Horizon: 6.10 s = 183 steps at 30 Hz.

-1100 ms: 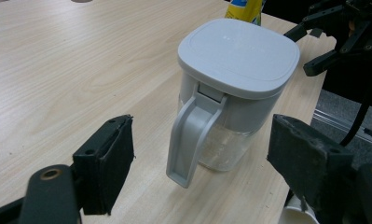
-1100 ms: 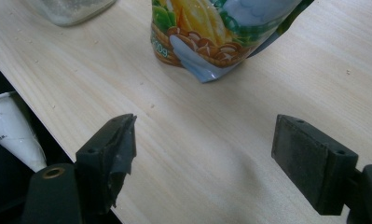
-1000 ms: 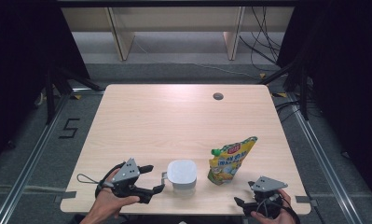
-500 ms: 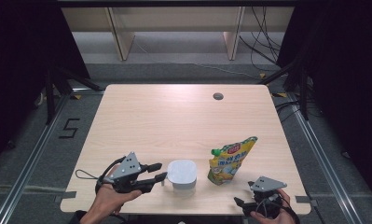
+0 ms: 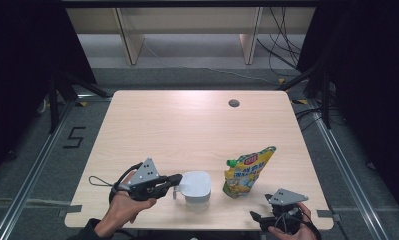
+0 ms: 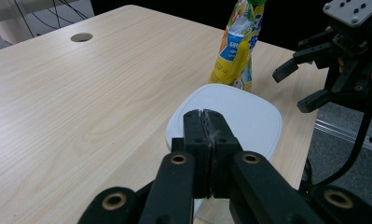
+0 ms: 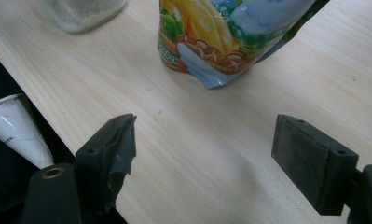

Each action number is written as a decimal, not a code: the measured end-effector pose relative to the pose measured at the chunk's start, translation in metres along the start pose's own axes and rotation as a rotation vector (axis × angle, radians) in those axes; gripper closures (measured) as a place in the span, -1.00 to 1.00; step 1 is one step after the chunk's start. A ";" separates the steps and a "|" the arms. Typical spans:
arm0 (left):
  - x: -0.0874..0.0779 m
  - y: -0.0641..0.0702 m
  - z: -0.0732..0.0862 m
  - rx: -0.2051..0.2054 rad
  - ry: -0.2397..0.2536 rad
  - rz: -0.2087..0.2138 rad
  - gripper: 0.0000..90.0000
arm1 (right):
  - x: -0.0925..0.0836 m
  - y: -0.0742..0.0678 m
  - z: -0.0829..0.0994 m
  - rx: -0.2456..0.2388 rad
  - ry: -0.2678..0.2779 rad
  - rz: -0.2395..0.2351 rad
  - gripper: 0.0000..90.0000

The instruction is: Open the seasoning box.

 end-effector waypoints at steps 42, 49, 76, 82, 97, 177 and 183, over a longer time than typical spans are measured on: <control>0.005 -0.004 0.016 -0.036 0.016 0.011 0.93 | -0.012 -0.073 -0.083 -0.155 0.337 -0.196 0.66; 0.005 -0.003 0.016 -0.036 0.017 0.010 0.93 | 0.003 -0.089 -0.104 -0.191 0.344 -0.218 0.93; -0.021 -0.006 0.051 -0.017 -0.021 0.013 0.34 | 0.023 -0.109 -0.145 -0.272 0.375 -0.219 1.00; -0.041 -0.007 0.072 -0.021 -0.052 0.002 -0.02 | 0.024 -0.120 -0.156 -0.291 0.390 -0.224 1.00; -0.044 -0.014 0.104 -0.051 -0.126 -0.044 -0.28 | 0.034 -0.144 -0.173 -0.346 0.388 -0.241 0.99; -0.036 -0.024 0.118 -0.047 -0.179 -0.071 -0.33 | 0.024 0.055 -0.079 -0.136 0.405 -0.195 -0.35; -0.035 -0.022 0.116 -0.067 -0.163 -0.066 -0.32 | 0.018 0.046 -0.078 -0.137 0.404 -0.176 -0.13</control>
Point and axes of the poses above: each handheld gripper's, and its own axes: x roughly forward along the jaws, z roughly out of its underside, y roughly to its right, the point moved 10 cm from there along x, roughly forward along the jaws, and after that the axes turned 2 degrees about -z, right-handed, at the moved point
